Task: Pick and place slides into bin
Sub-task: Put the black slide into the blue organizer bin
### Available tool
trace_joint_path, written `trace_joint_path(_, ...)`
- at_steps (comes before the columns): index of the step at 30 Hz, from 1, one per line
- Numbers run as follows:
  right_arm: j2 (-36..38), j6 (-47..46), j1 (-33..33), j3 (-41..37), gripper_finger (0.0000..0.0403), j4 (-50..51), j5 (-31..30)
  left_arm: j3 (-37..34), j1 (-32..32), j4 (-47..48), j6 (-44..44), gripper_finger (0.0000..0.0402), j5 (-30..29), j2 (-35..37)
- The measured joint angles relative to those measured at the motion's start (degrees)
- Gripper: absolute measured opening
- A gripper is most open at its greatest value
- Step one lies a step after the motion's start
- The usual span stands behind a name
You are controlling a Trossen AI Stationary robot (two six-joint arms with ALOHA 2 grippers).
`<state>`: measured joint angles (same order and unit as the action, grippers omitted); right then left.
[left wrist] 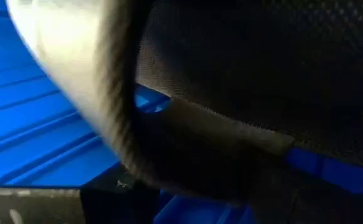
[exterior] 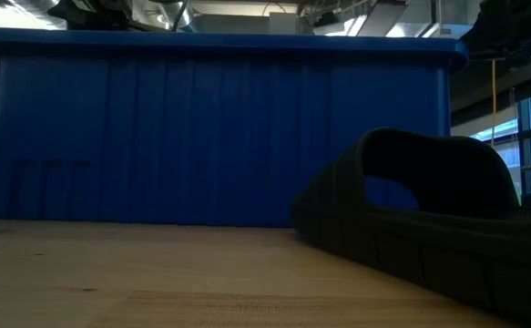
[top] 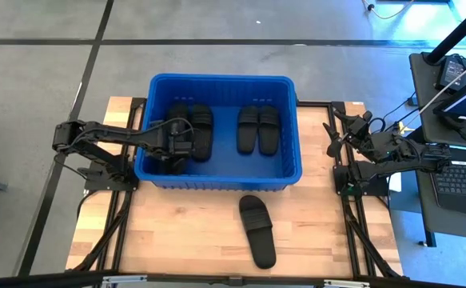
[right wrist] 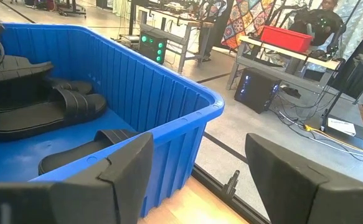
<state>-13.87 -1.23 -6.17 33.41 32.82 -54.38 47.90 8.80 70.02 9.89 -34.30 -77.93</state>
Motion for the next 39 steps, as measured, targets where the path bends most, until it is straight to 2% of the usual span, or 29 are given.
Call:
trace_joint_path(4,0.0,0.0,0.0,0.0,0.0255,0.0,0.0,0.8,0.0,0.3,0.1,0.0194,0.7,0.0)
trace_joint_path(14,0.0,0.0,0.0,0.0,0.0255,0.0,0.0,7.8,0.0,0.5,-2.9,0.0194,0.8,0.0)
trace_joint_path(31,0.0,0.1,0.0,0.0,0.0255,0.0,0.0,14.0,2.8,8.5,-2.5,0.0194,1.3,0.0)
trace_joint_path(39,0.0,0.2,0.0,0.0,0.0255,0.0,0.0,19.3,3.2,8.1,-1.7,0.0194,5.3,0.1)
